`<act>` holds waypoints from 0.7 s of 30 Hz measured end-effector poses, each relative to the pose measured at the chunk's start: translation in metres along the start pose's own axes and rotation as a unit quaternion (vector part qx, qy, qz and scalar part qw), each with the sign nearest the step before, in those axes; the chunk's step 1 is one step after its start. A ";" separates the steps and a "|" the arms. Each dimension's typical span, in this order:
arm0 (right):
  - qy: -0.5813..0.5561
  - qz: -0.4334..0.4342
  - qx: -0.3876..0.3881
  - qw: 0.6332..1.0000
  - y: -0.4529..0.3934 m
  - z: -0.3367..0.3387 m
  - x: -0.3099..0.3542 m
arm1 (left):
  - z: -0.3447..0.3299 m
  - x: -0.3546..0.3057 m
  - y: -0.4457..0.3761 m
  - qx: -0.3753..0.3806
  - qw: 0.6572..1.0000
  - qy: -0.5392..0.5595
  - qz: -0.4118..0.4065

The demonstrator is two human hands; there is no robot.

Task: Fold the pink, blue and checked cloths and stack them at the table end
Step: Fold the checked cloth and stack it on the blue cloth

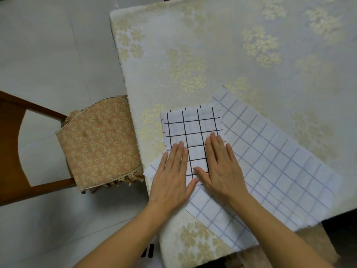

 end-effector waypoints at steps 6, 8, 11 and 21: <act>0.004 0.009 0.023 1.000 0.006 -0.007 -0.003 | 0.000 0.004 0.003 -0.001 1.000 0.002 0.011; 0.003 0.003 0.023 1.000 0.007 -0.007 -0.007 | 0.003 0.006 0.007 -0.005 1.000 -0.005 0.021; 0.005 0.002 0.024 1.000 0.018 -0.006 -0.016 | 0.005 0.015 0.019 0.004 1.000 -0.011 0.025; 0.010 0.023 0.031 0.999 0.028 -0.004 -0.019 | 0.009 0.019 0.023 0.024 0.999 -0.022 0.024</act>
Point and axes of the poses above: each hand's wrist, its own y-axis away from the middle knuckle, its own z-axis out of the back of the hand, x = y × z, the point moved 10 cm from there along -y, towards the middle knuckle, and after that the axes turned 12 degrees about y, right-handed, at the moved point
